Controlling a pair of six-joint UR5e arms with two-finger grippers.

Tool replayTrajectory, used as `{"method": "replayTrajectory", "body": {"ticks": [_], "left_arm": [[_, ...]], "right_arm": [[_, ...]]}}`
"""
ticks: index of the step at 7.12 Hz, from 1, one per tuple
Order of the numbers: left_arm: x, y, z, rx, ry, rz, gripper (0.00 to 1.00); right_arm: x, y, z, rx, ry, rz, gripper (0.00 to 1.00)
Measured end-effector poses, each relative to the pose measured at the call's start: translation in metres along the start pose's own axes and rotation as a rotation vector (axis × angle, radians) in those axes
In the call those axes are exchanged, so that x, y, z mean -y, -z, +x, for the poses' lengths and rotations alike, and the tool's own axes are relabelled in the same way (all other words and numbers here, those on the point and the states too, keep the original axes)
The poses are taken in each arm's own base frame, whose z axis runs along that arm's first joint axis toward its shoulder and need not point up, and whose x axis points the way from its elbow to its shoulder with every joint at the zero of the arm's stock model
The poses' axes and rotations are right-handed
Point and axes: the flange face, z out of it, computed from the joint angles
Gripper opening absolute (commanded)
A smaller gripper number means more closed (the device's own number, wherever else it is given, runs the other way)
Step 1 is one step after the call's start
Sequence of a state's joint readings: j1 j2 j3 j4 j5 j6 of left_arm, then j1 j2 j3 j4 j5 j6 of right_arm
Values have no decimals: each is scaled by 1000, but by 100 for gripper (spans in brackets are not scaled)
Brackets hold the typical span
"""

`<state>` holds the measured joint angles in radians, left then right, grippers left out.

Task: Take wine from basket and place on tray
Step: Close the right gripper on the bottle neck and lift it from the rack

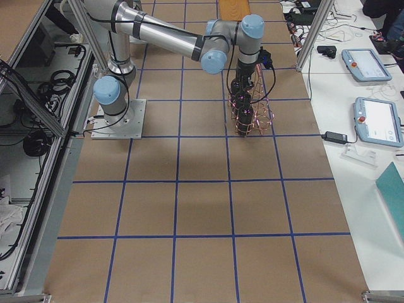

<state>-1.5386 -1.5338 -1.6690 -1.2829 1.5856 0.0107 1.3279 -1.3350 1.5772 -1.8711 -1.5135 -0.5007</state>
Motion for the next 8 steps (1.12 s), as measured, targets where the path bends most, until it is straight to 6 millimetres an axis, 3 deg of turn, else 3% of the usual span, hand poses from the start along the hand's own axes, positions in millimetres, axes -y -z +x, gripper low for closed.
{"method": "replayTrajectory", "body": {"ticks": [3,5,8], "left_arm": [[0,0,0,1,0,0,100],[-1,2,0,2,0,3,100],[-1,5,-3,10,1,8,100]], "right_arm": [[4,20,-3,-21,8,-6,0],[4,60,-14,-20,16,-55,0],[-33,124,-42,-8,7,-102,0]]}}
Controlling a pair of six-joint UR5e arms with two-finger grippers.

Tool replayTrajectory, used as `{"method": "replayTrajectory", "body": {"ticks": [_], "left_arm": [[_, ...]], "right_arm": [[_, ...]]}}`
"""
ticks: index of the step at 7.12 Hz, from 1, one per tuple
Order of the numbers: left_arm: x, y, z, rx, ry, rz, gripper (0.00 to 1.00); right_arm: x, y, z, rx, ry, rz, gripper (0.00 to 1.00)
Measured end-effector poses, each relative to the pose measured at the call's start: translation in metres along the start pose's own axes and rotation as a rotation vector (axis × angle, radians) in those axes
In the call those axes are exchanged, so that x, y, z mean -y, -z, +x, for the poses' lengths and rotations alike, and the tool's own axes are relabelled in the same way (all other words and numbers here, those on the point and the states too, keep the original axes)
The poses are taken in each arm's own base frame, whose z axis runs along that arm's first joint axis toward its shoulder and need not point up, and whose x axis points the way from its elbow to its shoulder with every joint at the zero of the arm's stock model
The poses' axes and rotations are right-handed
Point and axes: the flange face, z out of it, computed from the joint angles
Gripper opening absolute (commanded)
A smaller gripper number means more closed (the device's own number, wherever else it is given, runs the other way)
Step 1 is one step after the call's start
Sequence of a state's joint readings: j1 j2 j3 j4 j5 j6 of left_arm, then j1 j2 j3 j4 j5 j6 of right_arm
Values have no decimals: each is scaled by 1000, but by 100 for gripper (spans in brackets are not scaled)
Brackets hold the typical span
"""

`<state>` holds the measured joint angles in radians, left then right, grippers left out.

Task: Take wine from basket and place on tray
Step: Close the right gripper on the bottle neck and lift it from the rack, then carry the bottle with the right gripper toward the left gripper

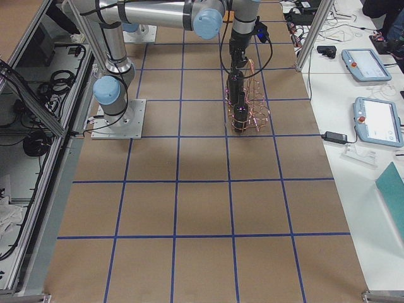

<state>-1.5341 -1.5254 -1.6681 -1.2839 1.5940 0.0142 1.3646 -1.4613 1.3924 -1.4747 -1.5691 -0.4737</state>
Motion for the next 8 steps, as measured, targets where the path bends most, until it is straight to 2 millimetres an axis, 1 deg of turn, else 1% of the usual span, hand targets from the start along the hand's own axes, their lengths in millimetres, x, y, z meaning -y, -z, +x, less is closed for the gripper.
{"method": "replayTrajectory", "body": {"ticks": [1,3,4,5,6,7,8], "left_arm": [[0,1,-1,1,0,2,100],[-1,2,-2,5,-1,1,100],[0,2,-6,12,1,-2,100],[1,1,-13,18,10,-4,100],[2,1,-18,21,17,-5,100],[2,2,-21,23,22,-4,100],[2,2,-24,25,28,-4,100]], "right_arm": [[-13,17,-6,-2,-1,-15,0],[-34,39,-20,14,-24,-58,0],[-40,45,-37,21,-48,-79,0],[-39,45,-64,24,-76,-90,0],[-31,41,-96,21,-100,-92,0],[-20,33,-133,14,-117,-85,0],[-7,21,-178,16,-135,-74,0]]}}
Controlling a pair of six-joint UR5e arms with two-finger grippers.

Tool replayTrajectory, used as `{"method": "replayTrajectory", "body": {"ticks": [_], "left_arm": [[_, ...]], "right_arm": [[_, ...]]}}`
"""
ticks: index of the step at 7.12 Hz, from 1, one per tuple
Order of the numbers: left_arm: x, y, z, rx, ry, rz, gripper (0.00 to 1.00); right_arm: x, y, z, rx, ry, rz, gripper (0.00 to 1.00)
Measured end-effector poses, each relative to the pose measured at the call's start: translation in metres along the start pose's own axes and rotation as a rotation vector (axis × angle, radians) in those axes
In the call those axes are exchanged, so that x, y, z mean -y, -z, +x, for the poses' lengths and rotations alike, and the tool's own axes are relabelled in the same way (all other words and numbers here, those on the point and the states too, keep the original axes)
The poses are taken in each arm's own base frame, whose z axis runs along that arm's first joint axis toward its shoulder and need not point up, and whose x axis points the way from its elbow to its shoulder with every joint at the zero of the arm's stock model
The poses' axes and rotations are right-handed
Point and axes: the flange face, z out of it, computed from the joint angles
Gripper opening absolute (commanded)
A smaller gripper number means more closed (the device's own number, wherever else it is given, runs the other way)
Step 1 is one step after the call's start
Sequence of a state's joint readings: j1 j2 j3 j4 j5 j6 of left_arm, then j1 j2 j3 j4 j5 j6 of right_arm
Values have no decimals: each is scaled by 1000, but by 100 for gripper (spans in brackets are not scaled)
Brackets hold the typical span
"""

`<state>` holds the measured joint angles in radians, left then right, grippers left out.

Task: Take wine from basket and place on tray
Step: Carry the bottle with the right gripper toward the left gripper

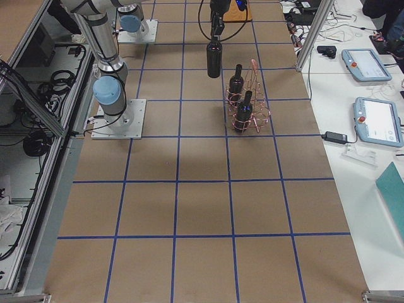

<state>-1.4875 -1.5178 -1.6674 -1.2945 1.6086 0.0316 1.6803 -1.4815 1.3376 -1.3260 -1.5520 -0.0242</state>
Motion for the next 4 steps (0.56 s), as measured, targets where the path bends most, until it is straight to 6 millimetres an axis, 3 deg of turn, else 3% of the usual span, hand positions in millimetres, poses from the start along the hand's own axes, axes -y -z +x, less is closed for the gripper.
{"method": "replayTrajectory", "body": {"ticks": [2,4], "left_arm": [[3,0,-14,5,3,1,100],[6,-2,-34,13,-6,0,100]], "right_arm": [[15,-33,-87,41,-40,20,0],[20,-65,-145,66,-81,52,0]]}}
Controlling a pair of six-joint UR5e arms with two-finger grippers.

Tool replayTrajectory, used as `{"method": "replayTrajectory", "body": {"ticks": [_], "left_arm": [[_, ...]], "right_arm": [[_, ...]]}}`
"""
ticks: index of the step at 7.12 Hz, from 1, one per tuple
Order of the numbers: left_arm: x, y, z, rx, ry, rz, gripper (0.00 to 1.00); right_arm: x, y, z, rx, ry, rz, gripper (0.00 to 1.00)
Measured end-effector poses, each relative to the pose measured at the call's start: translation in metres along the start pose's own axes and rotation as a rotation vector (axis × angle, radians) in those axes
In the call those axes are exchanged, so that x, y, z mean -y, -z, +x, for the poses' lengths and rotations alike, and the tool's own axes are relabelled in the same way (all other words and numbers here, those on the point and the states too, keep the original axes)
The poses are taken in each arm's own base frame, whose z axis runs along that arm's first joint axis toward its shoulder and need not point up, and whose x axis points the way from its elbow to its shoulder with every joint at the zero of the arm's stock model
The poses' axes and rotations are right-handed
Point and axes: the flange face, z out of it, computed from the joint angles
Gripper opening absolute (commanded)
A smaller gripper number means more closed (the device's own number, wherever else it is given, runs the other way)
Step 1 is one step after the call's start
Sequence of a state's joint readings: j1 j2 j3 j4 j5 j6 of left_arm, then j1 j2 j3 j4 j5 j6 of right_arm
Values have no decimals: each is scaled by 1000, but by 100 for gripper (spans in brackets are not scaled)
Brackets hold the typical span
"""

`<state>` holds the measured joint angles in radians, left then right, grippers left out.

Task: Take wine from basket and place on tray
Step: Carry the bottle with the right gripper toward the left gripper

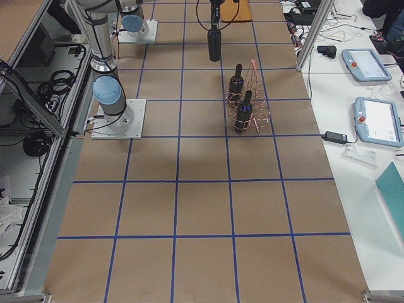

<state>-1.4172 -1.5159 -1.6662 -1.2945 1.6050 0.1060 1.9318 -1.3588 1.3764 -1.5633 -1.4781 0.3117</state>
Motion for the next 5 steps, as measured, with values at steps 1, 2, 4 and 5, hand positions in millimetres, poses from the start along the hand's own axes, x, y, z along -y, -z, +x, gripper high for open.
{"method": "replayTrajectory", "body": {"ticks": [1,2,4,5], "left_arm": [[2,-1,-12,2,-2,-1,100],[3,-2,-21,3,1,-2,100],[4,-4,-31,6,6,-4,100],[4,-4,-35,7,4,-5,100]], "right_arm": [[-7,-16,-27,7,-13,16,0],[-18,-31,-53,9,-21,18,0],[-41,-56,-103,11,-21,22,0],[-52,-70,-127,14,-20,25,0]]}}
